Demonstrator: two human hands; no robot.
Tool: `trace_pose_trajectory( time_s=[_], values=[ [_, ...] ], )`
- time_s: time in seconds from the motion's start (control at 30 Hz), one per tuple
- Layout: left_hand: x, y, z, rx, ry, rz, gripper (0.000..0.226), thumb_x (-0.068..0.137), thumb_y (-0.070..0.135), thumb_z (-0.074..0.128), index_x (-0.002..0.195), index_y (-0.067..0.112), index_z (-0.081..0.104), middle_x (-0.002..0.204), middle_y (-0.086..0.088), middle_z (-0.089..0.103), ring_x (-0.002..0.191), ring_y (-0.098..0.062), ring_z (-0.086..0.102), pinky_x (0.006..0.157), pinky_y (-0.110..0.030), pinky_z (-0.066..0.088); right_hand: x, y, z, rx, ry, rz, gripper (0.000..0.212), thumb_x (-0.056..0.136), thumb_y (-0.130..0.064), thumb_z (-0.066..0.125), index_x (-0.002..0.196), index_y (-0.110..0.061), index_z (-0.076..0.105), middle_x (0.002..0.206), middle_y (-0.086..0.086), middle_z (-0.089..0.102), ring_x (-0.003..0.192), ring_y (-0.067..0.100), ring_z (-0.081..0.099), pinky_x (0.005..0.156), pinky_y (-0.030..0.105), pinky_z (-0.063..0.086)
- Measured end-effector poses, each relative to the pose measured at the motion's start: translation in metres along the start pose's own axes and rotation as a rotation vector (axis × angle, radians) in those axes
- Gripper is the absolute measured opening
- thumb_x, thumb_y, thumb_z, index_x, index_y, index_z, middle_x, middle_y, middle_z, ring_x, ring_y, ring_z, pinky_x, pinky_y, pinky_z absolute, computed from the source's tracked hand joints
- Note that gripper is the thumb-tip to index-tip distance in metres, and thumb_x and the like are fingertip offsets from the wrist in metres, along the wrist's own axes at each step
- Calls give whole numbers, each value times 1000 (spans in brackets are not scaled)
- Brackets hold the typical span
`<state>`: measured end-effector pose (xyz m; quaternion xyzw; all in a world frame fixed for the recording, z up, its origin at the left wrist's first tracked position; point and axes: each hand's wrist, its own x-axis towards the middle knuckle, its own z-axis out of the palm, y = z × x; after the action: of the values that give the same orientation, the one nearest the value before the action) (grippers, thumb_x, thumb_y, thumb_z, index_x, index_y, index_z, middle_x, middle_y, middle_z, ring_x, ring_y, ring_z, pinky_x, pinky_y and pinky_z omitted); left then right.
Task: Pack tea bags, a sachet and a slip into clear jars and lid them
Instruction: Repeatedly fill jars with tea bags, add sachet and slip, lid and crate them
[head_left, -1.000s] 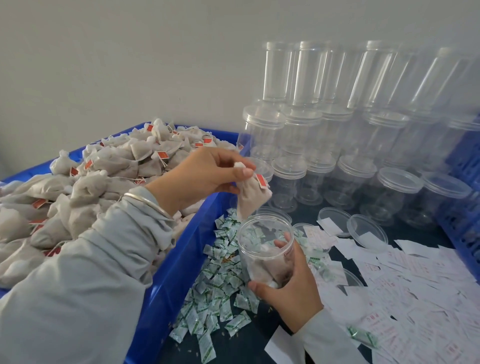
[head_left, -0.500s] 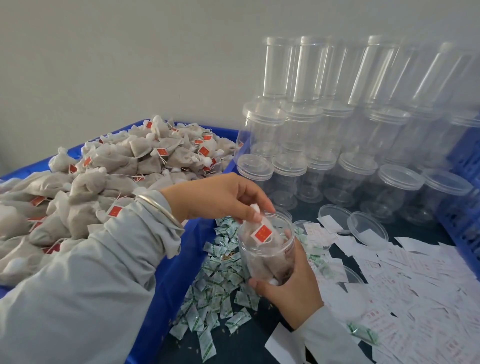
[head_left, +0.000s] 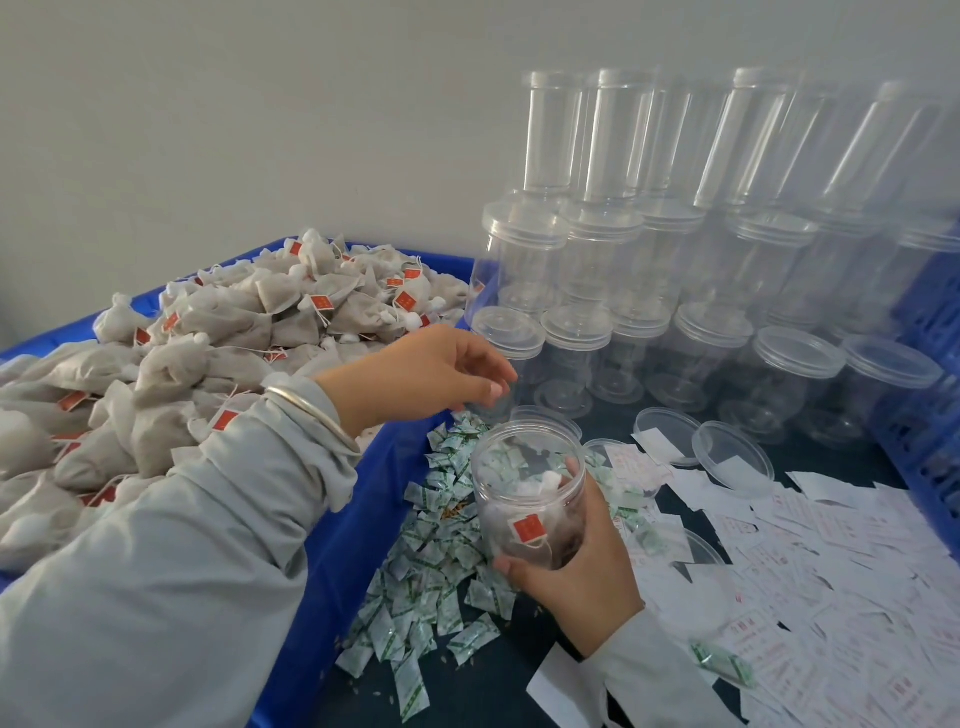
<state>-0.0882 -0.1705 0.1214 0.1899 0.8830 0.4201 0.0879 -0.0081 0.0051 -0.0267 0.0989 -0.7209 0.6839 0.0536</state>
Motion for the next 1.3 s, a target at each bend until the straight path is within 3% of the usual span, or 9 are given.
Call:
trace_pose_trajectory(
  time_s=[0.13, 0.3, 0.57, 0.73, 0.93, 1.03, 1.1, 1.2, 1.3],
  values=[
    [4, -12, -22, 226, 232, -68, 14, 89, 16, 62, 92, 28, 68, 83, 15, 66, 77, 1, 60, 63, -9, 40, 0, 2, -1, -18, -9, -17, 90, 51, -9, 91, 116, -49, 43, 109, -40, 57, 101, -17, 55, 71, 2, 45],
    [7, -40, -56, 444, 564, -263, 22, 92, 10, 52, 105, 17, 68, 111, 0, 65, 102, -17, 56, 80, -23, 36, 0, 3, -2, -17, -21, -22, 90, 53, -5, 89, 115, -51, 43, 109, -40, 57, 101, -15, 57, 70, 4, 47],
    [10, -67, -56, 689, 344, -474, 29, 91, 6, 52, 117, 13, 63, 123, -7, 60, 113, -24, 54, 89, -28, 40, 0, 3, -3, -24, -10, -24, 92, 52, -9, 91, 117, -49, 41, 107, -41, 57, 101, -22, 51, 70, -1, 43],
    [11, -71, -42, 683, 279, -517, 56, 77, 7, 67, 130, 12, 52, 130, -9, 55, 117, -28, 52, 85, -32, 43, 0, 0, -2, -37, -16, -42, 88, 51, -11, 89, 116, -46, 42, 106, -46, 54, 99, -20, 53, 68, -1, 43],
    [12, -73, -40, 760, 250, -508, 10, 86, 14, 59, 83, 6, 64, 99, -11, 66, 91, -27, 61, 83, -37, 51, -1, 0, -3, -44, -12, -37, 88, 54, -3, 89, 115, -47, 43, 106, -46, 53, 98, -17, 54, 68, 0, 44],
    [14, -66, -40, 843, 228, -480, 12, 87, 15, 62, 90, 4, 64, 99, -11, 64, 94, -26, 60, 84, -34, 50, -1, 1, -2, -49, -6, -36, 86, 55, -2, 89, 114, -45, 44, 103, -48, 53, 97, -19, 54, 67, -1, 43],
    [16, -62, -42, 788, 315, -407, 14, 88, 14, 58, 97, 4, 63, 94, -9, 62, 91, -24, 58, 76, -30, 45, -1, 1, -2, -48, -8, -39, 87, 55, -2, 89, 115, -46, 44, 104, -48, 53, 98, -20, 54, 67, -1, 44],
    [16, -52, -44, 502, 522, -282, 11, 90, 15, 49, 87, 10, 57, 76, -2, 56, 72, -20, 52, 57, -26, 35, -1, -1, -2, -52, -10, -41, 88, 53, -9, 90, 116, -49, 43, 107, -45, 53, 100, -16, 56, 68, 2, 45],
    [14, -35, -40, 210, 606, -213, 14, 88, 19, 49, 80, 11, 57, 68, 0, 53, 58, -15, 47, 54, -25, 39, -1, 0, -2, -36, -7, -32, 89, 52, -8, 88, 116, -49, 43, 107, -44, 54, 101, -16, 55, 69, 2, 45]
  ],
)
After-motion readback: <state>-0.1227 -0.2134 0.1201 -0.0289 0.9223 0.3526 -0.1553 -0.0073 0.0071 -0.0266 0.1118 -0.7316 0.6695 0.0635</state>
